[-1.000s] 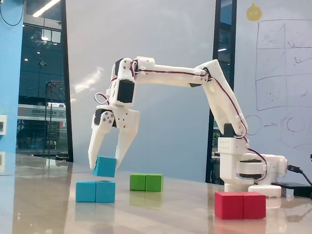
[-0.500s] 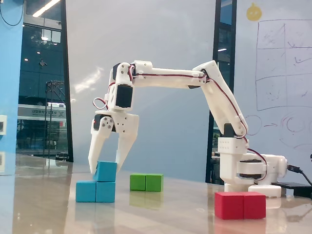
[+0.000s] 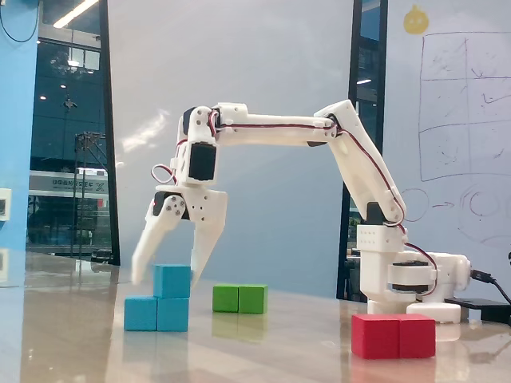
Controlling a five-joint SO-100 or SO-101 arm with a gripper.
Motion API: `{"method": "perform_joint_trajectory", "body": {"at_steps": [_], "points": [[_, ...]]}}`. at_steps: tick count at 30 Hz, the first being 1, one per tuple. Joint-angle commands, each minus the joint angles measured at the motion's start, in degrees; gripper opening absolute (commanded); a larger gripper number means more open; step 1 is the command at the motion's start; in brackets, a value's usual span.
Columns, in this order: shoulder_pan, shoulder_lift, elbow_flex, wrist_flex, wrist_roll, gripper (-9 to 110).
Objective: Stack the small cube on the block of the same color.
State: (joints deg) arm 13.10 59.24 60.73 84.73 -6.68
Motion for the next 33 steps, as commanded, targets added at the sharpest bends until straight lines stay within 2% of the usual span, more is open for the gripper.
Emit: {"method": "perform_joint_trajectory", "body": {"at_steps": [1,8,19,25,28,33], "points": [[0.1,1.8,-4.1,-0.1,0.4,41],[1.8,2.3,-4.1,0.1,-0.2,43],[15.8,3.1,-4.7,0.0,-0.4,43],[17.8,5.8,-4.1,0.0,0.1,42],[17.5,7.7,-3.4,-0.3,0.4,36],[14.3,14.9,3.1,-1.0,0.6,16]]}}
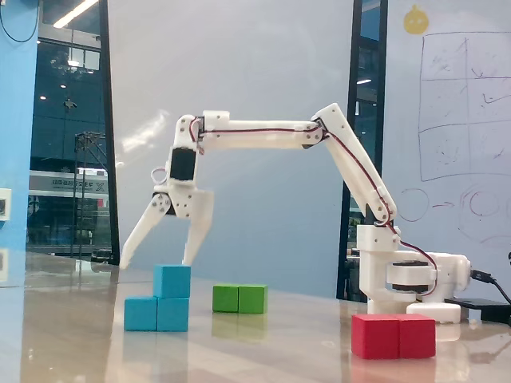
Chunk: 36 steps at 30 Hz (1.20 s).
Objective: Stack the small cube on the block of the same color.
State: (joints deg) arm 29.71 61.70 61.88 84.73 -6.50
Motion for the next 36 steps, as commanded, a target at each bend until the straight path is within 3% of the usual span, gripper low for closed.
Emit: {"method": "perform_joint_trajectory", "body": {"at_steps": [1,6,13,19,25,30,36], "points": [[-3.1,14.8,3.8,-1.0,0.4,12],[-7.2,29.3,15.5,-1.1,0.4,-1],[-11.0,53.9,34.4,-1.1,0.4,5],[-25.2,71.3,52.3,-1.8,0.5,5],[-36.9,87.4,72.3,-12.6,0.5,1],[-38.1,99.7,89.2,-20.7,0.4,0],[-38.1,113.7,103.5,-19.8,0.4,0]]}}
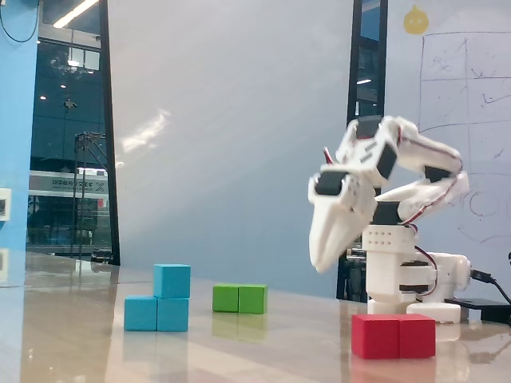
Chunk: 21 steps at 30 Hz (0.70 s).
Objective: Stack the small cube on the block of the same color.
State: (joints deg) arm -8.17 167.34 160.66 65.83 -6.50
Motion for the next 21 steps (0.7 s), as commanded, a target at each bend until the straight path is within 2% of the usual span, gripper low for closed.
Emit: {"method": "perform_joint_trajectory", "body": {"at_steps": [1,11,21], "points": [[-0.2,10.2,6.5,-0.3,0.4,0],[-0.1,29.1,13.5,8.8,0.4,0],[-0.1,30.3,14.0,9.0,0.4,0]]}}
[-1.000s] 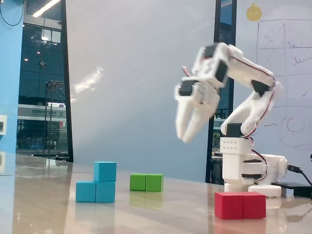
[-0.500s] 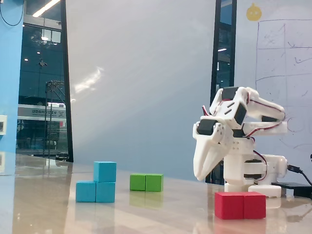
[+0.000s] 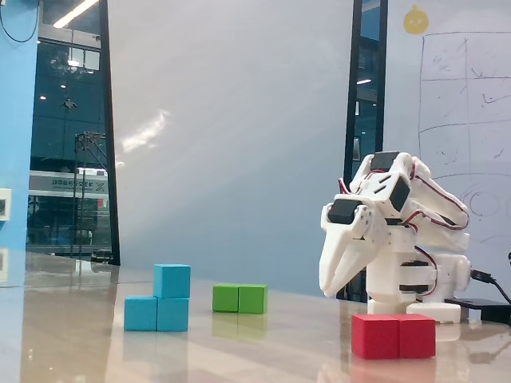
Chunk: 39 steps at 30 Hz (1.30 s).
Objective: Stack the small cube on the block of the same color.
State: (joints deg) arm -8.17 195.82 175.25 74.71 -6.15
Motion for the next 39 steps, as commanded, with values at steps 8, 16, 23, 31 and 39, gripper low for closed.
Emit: {"method": "perform_joint_trajectory", "body": {"at_steps": [8,16,23,31,39], "points": [[0.0,1.8,-0.5,0.1,1.6,0],[4.3,1.8,-0.5,0.1,5.0,0],[3.5,1.8,-0.5,0.1,4.7,0],[4.0,1.7,-0.7,0.1,4.7,0],[4.0,1.7,-0.7,0.1,4.7,0]]}}
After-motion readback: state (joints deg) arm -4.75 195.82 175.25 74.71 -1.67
